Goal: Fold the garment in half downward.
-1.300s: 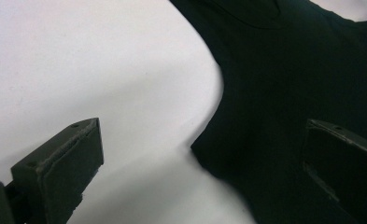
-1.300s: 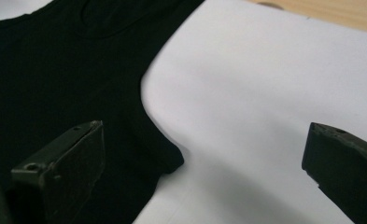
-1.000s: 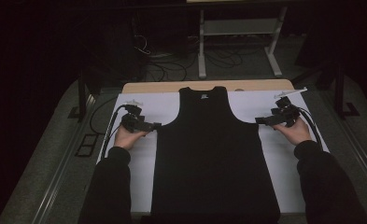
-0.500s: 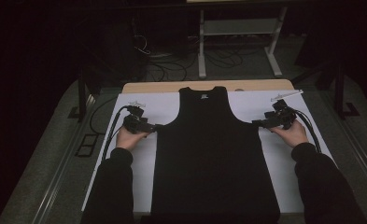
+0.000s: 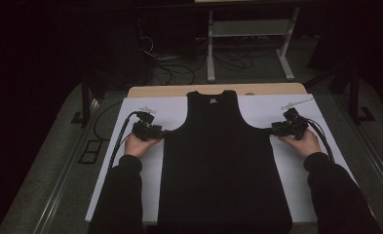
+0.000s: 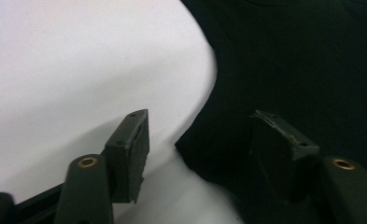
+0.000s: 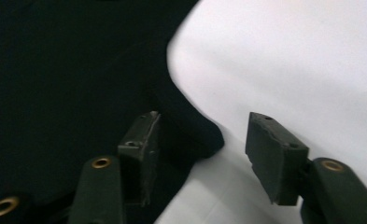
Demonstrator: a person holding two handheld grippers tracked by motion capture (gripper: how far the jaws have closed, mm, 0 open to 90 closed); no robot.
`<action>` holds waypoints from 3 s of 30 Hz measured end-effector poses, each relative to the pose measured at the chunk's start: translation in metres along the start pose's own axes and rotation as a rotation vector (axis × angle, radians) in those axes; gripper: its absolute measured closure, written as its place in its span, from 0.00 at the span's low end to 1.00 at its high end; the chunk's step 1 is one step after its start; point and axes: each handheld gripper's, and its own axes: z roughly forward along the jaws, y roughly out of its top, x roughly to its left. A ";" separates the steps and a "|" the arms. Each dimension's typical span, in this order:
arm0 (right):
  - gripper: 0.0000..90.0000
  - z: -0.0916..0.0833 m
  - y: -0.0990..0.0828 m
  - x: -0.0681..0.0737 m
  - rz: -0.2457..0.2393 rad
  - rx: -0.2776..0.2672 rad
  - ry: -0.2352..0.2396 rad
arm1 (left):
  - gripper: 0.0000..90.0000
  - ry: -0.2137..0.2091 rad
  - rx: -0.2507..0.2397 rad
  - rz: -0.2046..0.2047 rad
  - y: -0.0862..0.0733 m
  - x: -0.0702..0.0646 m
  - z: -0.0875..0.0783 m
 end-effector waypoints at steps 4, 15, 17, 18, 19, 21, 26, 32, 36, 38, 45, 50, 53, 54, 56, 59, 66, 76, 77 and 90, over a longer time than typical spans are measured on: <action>0.56 0.003 0.000 0.003 -0.002 0.007 0.002 | 0.50 0.000 -0.002 -0.003 0.000 -0.001 0.001; 0.77 0.009 0.000 0.007 -0.019 0.034 -0.026 | 0.74 0.054 0.029 0.027 -0.002 -0.006 0.008; 0.79 0.009 0.000 0.008 -0.020 0.036 -0.029 | 0.79 0.049 0.028 0.032 -0.002 -0.007 0.009; 0.83 0.009 0.000 0.008 -0.016 0.040 -0.034 | 0.82 0.050 0.029 0.034 -0.002 -0.007 0.009; 0.85 0.009 0.000 0.008 -0.016 0.042 -0.033 | 0.84 0.052 0.027 0.036 -0.002 -0.008 0.010; 0.89 0.010 0.000 0.008 -0.009 0.043 -0.031 | 0.89 0.055 0.028 0.038 -0.002 -0.009 0.010; 0.93 0.009 0.000 0.008 -0.001 0.047 -0.022 | 0.95 0.063 0.029 0.040 -0.001 -0.010 0.009; 0.94 0.008 -0.001 0.007 0.014 0.047 -0.005 | 0.96 0.055 0.028 0.028 -0.002 -0.009 0.007; 0.94 0.006 -0.001 0.007 0.028 0.041 0.007 | 0.96 0.059 0.025 0.042 -0.001 -0.011 0.005; 0.94 0.005 -0.002 0.007 0.031 0.036 0.009 | 0.96 0.054 0.014 0.042 0.000 -0.012 0.003; 0.94 0.001 -0.004 0.009 0.043 0.010 0.015 | 0.96 0.040 -0.040 0.024 0.000 -0.015 -0.010; 0.94 -0.006 -0.005 0.013 0.051 -0.022 0.030 | 0.96 0.028 -0.054 -0.021 -0.004 -0.012 -0.013; 0.94 -0.009 -0.005 0.014 0.054 -0.033 0.040 | 0.96 0.005 -0.090 -0.053 -0.007 -0.012 -0.016; 0.94 -0.010 -0.005 0.015 0.056 -0.036 0.041 | 0.96 -0.003 -0.099 -0.062 -0.008 -0.012 -0.017; 0.94 -0.011 -0.005 0.016 0.054 -0.039 0.043 | 0.96 -0.007 -0.106 -0.070 -0.008 -0.013 -0.018; 0.94 -0.013 -0.007 0.019 0.050 -0.042 0.049 | 0.96 -0.026 -0.129 -0.081 -0.009 -0.014 -0.022; 0.94 -0.018 -0.010 0.025 0.047 -0.052 0.054 | 0.96 -0.061 -0.162 -0.100 -0.006 -0.018 -0.029; 0.94 -0.035 -0.016 0.032 0.058 -0.098 0.057 | 0.96 -0.106 -0.190 -0.128 -0.009 -0.022 -0.041; 0.94 -0.035 -0.016 0.032 0.058 -0.098 0.057 | 0.96 -0.106 -0.190 -0.128 -0.009 -0.022 -0.041; 0.94 -0.045 -0.022 0.039 0.056 -0.107 0.051 | 0.96 -0.117 -0.163 -0.142 -0.019 -0.027 -0.045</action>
